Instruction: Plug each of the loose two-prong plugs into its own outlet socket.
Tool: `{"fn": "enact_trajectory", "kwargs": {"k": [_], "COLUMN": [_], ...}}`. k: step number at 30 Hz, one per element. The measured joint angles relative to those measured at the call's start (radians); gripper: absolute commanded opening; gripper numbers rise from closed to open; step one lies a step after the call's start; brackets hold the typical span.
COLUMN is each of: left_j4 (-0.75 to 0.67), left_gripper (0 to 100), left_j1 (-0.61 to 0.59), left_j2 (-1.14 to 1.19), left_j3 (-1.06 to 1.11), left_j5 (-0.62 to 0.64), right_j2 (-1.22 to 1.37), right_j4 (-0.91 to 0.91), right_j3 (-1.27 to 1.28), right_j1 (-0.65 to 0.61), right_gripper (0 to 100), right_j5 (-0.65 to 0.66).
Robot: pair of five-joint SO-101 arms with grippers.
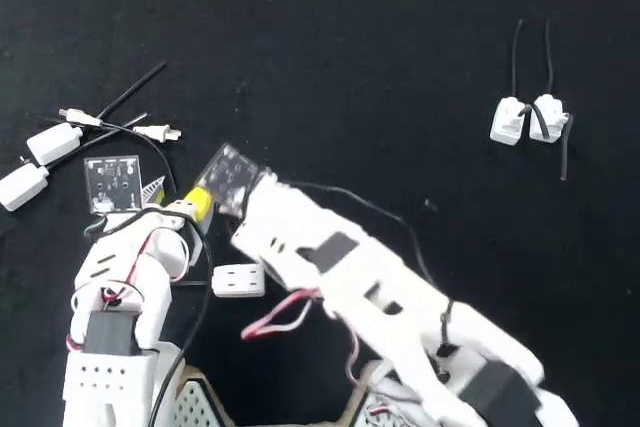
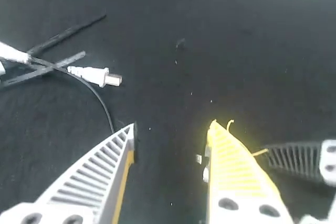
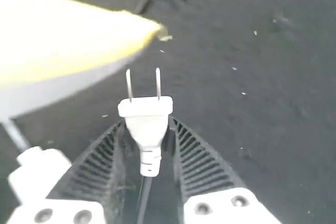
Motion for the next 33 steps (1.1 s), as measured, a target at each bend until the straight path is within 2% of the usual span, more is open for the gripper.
{"fn": "enact_trajectory", "kwargs": {"k": [4, 18, 33], "left_j4": [0.000, 0.000, -0.002], "left_gripper": [22, 22, 22], "left_j1": [0.000, -0.002, -0.003], "left_j2": [-0.008, -0.018, -0.018], "left_j3": [0.009, 0.026, 0.026], "left_j5": [0.000, -0.002, -0.002], "right_j2": [-0.097, -0.407, -0.433], "right_j4": [0.003, 0.052, 0.084], "right_j3": [0.048, 0.167, 0.173], "right_j1": [-0.043, -0.051, -0.051], "right_gripper": [1.0, 1.0, 1.0], "right_j5": [0.000, -0.061, -0.061]}}
